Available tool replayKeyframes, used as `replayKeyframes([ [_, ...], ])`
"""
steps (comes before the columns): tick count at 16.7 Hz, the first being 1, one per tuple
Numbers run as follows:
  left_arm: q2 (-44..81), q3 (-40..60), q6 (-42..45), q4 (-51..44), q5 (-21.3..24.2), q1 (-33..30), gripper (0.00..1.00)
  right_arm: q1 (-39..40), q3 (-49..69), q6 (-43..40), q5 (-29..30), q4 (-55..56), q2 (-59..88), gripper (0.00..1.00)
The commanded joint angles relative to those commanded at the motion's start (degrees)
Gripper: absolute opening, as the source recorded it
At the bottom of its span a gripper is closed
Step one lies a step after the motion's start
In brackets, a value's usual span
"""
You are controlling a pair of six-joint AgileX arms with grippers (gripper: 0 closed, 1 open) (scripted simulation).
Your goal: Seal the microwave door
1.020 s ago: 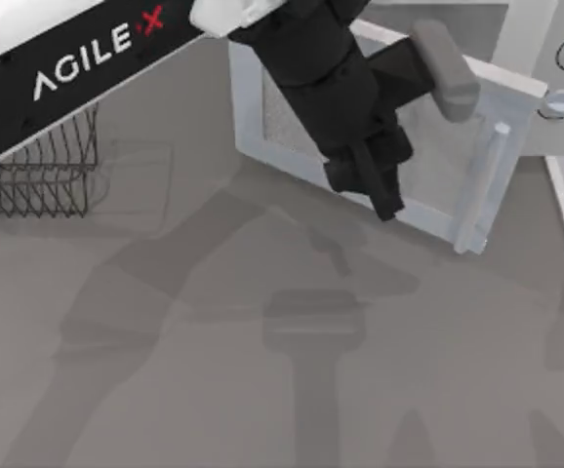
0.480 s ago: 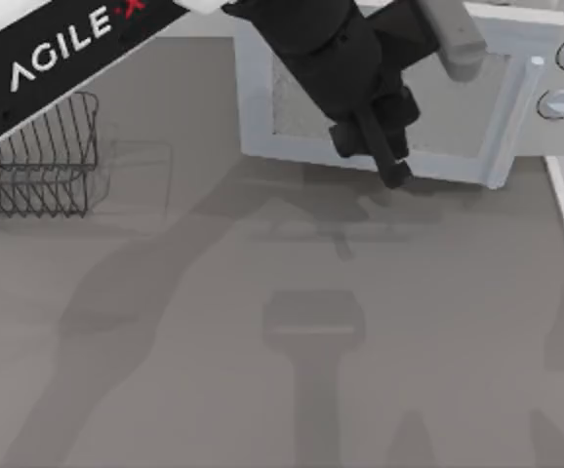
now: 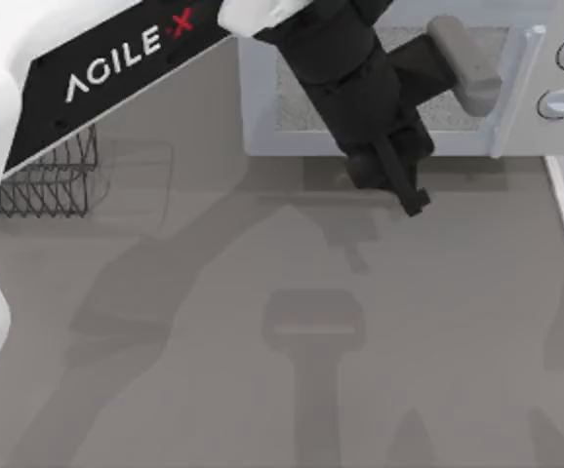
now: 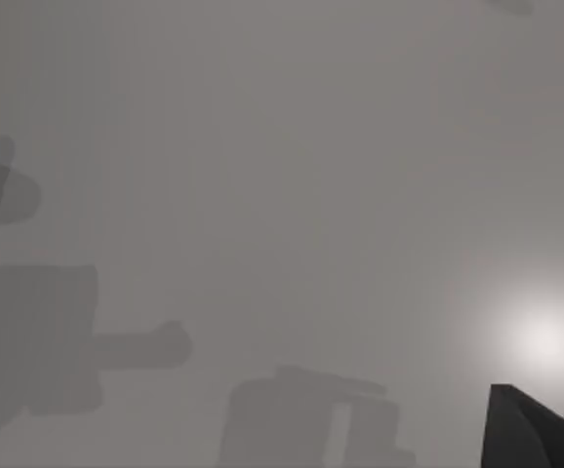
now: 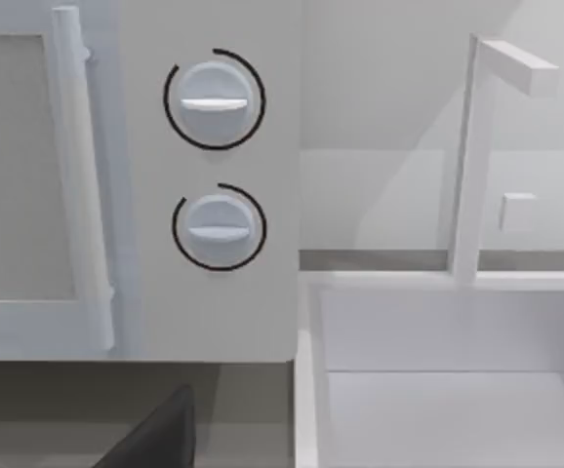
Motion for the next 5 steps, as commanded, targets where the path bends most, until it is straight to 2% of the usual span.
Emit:
replayKeyframes([
  [5, -0.2, 4.1, 0.6, 1.7, -1.2, 0.1, 0.00, 0.0, 0.0, 0.0, 0.0, 0.0, 0.0, 1.00],
])
